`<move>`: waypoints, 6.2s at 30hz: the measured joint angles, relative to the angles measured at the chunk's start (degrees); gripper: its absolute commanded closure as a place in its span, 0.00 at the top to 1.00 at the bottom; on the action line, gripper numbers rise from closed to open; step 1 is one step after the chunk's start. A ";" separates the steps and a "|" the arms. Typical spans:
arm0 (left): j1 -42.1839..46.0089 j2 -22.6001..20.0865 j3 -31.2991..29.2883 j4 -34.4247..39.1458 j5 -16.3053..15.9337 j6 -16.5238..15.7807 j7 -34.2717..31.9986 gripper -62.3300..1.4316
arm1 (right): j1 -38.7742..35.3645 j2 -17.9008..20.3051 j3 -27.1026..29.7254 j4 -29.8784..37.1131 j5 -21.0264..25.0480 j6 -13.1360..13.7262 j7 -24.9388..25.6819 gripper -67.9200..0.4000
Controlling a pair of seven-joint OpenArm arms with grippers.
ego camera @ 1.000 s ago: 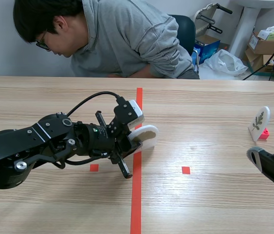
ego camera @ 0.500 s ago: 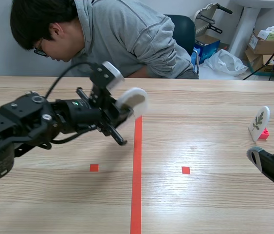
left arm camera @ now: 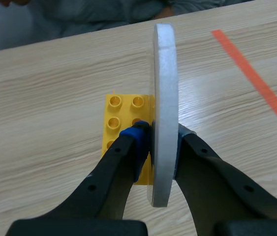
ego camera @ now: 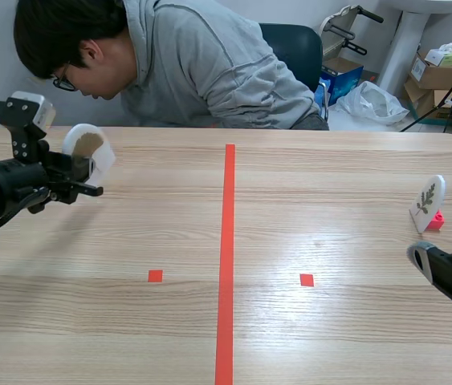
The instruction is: Do the leaf sorting experiment
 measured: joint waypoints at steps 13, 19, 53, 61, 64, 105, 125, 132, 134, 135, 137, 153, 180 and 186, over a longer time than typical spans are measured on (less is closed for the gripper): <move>-8.46 -2.62 -1.86 -18.88 1.95 7.28 -3.63 0.11 | 0.00 -0.02 0.00 0.00 0.00 0.00 0.00 0.95; -10.43 -2.62 -1.86 -25.09 5.27 8.28 -4.76 0.11 | 0.00 0.00 0.00 0.00 0.00 0.00 0.00 0.95; -9.35 -4.15 -1.86 -23.39 8.92 8.09 -5.77 1.00 | 0.00 0.00 0.00 0.00 -1.53 0.00 -0.02 0.95; 7.50 -12.39 -3.87 1.79 3.63 8.20 -2.12 1.00 | 0.00 0.00 0.00 0.00 -1.49 0.00 0.00 0.95; 19.26 -13.88 -6.84 17.05 3.63 8.22 -2.14 1.00 | 0.00 0.00 0.00 0.00 -1.49 0.00 0.02 0.95; 62.90 -11.32 -10.43 60.98 3.67 4.85 -6.51 1.00 | 0.15 0.00 0.00 -0.04 -2.14 0.00 2.78 0.93; 62.90 -11.32 -10.43 60.94 3.69 4.85 -7.54 1.00 | 0.15 0.00 0.00 -0.04 -2.14 0.00 2.78 0.93; 62.90 -11.32 -10.43 60.94 3.69 4.85 -7.54 1.00 | 0.15 0.00 0.00 -0.04 -2.14 0.00 2.78 0.93; 62.90 -11.32 -10.43 60.94 3.69 4.85 -7.54 1.00 | 0.15 0.00 0.00 -0.04 -2.14 0.00 2.78 0.93; 62.90 -11.32 -10.43 60.94 3.69 4.85 -7.54 1.00 | 0.15 0.00 0.00 -0.04 -2.14 0.00 2.78 0.93; 62.90 -11.32 -10.43 60.94 3.69 4.85 -7.54 1.00 | 0.15 0.00 0.00 -0.04 -2.14 0.00 2.78 0.93; 62.90 -11.32 -10.43 60.94 3.69 4.85 -7.54 1.00 | 0.15 0.00 0.00 -0.04 -2.14 0.00 2.73 0.93; 62.90 -11.32 -10.43 60.94 3.69 4.85 -7.54 1.00 | 0.15 0.00 0.00 -0.04 -2.14 0.00 2.73 0.93; 62.90 -11.32 -10.43 60.94 3.69 4.85 -7.52 1.00 | 0.15 0.00 0.00 -0.04 -2.14 0.00 2.73 0.93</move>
